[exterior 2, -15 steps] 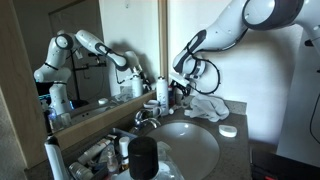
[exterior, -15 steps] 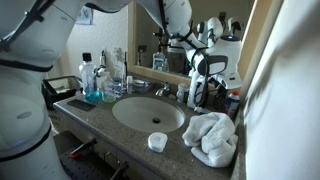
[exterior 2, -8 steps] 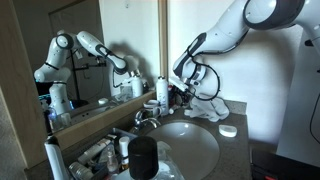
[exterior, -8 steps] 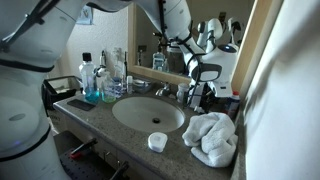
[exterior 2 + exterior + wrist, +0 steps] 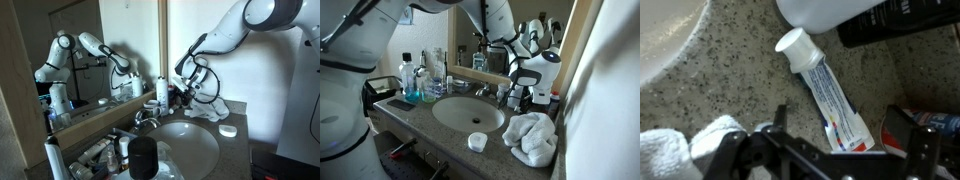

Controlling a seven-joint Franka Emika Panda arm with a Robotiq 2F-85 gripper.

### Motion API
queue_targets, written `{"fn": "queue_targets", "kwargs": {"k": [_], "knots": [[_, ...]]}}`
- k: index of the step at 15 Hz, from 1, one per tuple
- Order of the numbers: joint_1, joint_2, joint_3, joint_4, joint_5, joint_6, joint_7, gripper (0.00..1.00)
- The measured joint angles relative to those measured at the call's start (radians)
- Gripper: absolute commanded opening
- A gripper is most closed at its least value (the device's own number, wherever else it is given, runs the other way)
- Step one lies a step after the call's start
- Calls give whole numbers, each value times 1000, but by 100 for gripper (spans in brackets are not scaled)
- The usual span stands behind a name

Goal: Pick up the toothpaste from the right side of the counter and put it on the left side of the counter

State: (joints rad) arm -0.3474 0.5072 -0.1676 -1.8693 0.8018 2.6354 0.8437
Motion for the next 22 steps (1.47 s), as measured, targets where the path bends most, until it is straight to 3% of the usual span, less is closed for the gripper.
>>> {"fn": "queue_targets", "kwargs": {"k": [7,15,16,18,22], "knots": [[-16,42,0,15,113,-43,-1,100],[-20,90,-2,82,152,-92,-1,100],[-22,98,-3,94,152,-102,-1,75],[-24,112,-10,117,152,-130,1,66],[-25,130,-25,152,152,-186,4,34]]}}
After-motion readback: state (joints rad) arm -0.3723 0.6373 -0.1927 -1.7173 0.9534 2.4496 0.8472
